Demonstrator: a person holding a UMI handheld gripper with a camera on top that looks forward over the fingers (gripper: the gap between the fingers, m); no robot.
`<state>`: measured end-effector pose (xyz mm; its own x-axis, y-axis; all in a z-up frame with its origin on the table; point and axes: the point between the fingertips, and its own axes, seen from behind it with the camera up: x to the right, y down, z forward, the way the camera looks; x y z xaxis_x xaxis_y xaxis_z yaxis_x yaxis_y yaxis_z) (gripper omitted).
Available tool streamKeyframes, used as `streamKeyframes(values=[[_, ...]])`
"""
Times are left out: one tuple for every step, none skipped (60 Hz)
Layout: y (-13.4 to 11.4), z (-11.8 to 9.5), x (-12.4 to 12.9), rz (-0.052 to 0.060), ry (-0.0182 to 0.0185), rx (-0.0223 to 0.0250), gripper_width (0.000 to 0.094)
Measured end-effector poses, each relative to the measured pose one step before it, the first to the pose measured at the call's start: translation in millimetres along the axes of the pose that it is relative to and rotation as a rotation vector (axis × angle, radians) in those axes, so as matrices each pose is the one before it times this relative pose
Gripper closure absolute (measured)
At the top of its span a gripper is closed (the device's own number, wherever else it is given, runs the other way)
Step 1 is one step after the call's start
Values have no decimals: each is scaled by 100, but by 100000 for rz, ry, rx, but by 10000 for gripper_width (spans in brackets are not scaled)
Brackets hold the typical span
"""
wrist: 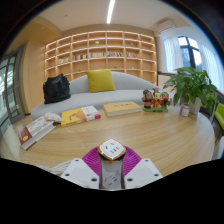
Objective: Unplug charger
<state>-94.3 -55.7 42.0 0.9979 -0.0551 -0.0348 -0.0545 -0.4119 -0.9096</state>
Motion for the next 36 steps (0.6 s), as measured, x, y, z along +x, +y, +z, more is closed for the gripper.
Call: streamKeyframes(values=[[-93, -71, -16, -131, 100, 287, 699], [-203, -85, -75, -623, 33, 781, 701], [-996, -331, -352, -1480, -82, 4119, 702], [-1612, -535, -82, -2041, -365, 5194, 704], [-2298, -726, 195, -2135, 126, 4333, 704], [-1992, -677, 8, -3191, 988, 7410, 706], [-2720, -394, 202, -2534, 633, 4851, 707], [-2454, -347, 56, -2378, 701, 4971, 707], [-2188, -422, -33, -1891, 561, 4623, 706], [-1993, -106, 176, -390, -71, 2202, 709], [-1845, 4, 69, 1031, -630, 1751, 709], [-1699, 48, -23, 1874, -1176, 1716, 708], [-1476, 81, -28, 2317, -1390, 1353, 708], [-1319, 108, 114, 2103, -1052, 1112, 708], [-1165, 114, 235, 1574, -528, 1028, 708], [-2592, -926, 307, -770, 489, 2509, 710], [356, 1334, 775, 1446, -233, -1440, 710], [-369, 190, 534, 12, 342, 538, 709], [-306, 153, 658, -312, 597, 521, 709], [-102, 147, 704, -600, 734, 304, 710], [193, 103, 749, -922, 679, -162, 710], [671, -344, 497, -1207, 763, -300, 710], [475, -487, 692, -874, 763, -1084, 710], [443, 491, 1024, -219, 764, -1852, 710], [890, 93, 664, -257, 971, -2287, 711], [1278, 216, 575, -185, 772, -2778, 711], [1966, -112, 245, -312, 676, -3039, 711], [1565, 244, 467, 243, 439, -3277, 709], [1584, 223, 535, 459, 444, -3359, 709], [1688, 233, 565, 413, 451, -3680, 710], [1784, 310, 539, 262, 447, -3912, 711], [3111, 752, 608, 32, 406, -2894, 708], [362, -105, 539, 244, 303, -3882, 704], [1578, 240, 346, -51, 659, -3770, 697], [1611, 343, 429, -220, 632, -3629, 690], [1544, 367, 320, -359, 468, -3628, 685]])
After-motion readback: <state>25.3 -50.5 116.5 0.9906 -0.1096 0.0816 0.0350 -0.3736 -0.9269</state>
